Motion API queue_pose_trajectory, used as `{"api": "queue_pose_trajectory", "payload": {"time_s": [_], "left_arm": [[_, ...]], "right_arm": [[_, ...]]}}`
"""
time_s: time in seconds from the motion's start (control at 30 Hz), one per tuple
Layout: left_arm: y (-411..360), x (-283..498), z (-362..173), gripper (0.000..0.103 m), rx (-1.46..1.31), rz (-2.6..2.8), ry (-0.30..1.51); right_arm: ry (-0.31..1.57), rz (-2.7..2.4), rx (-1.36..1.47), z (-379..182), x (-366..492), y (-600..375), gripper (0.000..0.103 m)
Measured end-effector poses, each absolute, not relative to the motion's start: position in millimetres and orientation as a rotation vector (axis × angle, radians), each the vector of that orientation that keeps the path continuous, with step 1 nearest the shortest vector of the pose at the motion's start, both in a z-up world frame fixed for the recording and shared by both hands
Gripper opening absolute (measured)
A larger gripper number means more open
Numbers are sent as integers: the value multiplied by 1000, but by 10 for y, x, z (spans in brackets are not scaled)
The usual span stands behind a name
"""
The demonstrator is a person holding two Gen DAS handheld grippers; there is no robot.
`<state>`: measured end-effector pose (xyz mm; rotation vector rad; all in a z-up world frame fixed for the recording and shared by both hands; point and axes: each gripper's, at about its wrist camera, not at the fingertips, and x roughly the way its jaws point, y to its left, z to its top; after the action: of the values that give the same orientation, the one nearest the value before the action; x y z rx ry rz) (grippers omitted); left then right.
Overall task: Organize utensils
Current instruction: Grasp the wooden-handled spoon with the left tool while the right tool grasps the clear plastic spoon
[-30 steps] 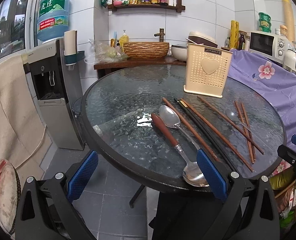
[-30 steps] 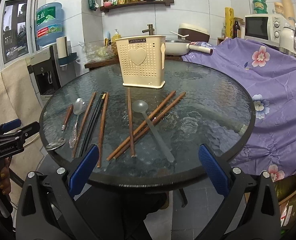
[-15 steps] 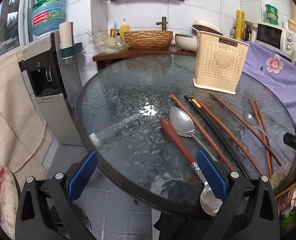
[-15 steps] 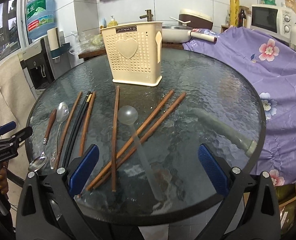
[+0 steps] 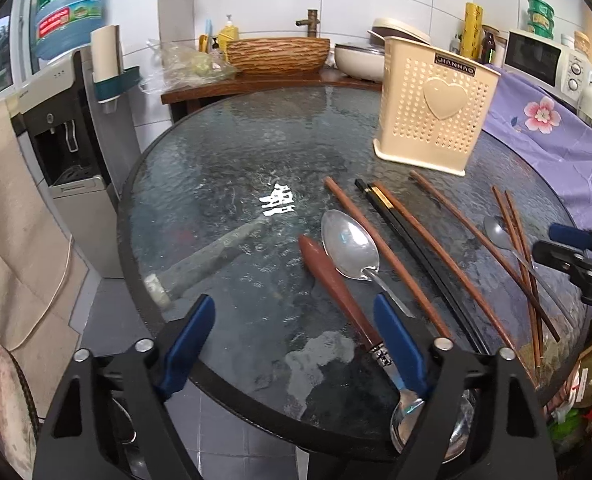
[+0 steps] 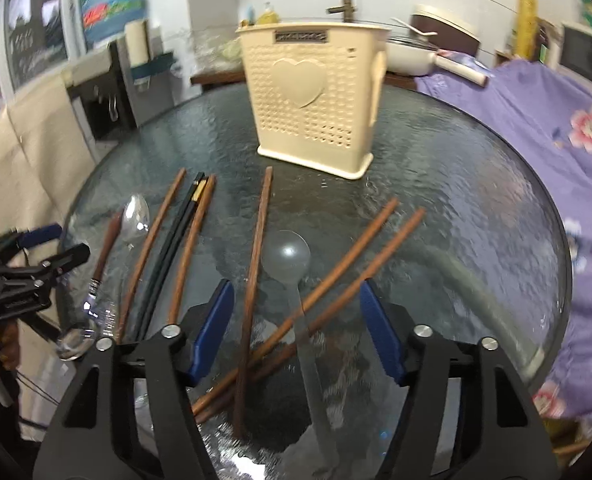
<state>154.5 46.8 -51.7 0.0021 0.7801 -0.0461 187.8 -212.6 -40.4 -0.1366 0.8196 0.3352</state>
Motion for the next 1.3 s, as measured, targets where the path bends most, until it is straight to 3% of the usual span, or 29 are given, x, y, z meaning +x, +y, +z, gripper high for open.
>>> {"api": "queue_pose_trajectory", "payload": {"time_s": [0.13,0.37,1.07,1.3], "left_arm": [[459,1570,-549,70,-3,-56,797],[467,1574,-553,70,-11,-64,802],[418,1557,-569,69,2,-74,814],[375,1558,-582,69,4,-88,819]], "right_arm": [[865,364,-215,-467,2035,-2033,57],[936,410,-323,-562,2223,-1972,47],[967,588,-522,-590,2544,-1702,45],[1047,607,-412,-610,2704,-1774,45]]}}
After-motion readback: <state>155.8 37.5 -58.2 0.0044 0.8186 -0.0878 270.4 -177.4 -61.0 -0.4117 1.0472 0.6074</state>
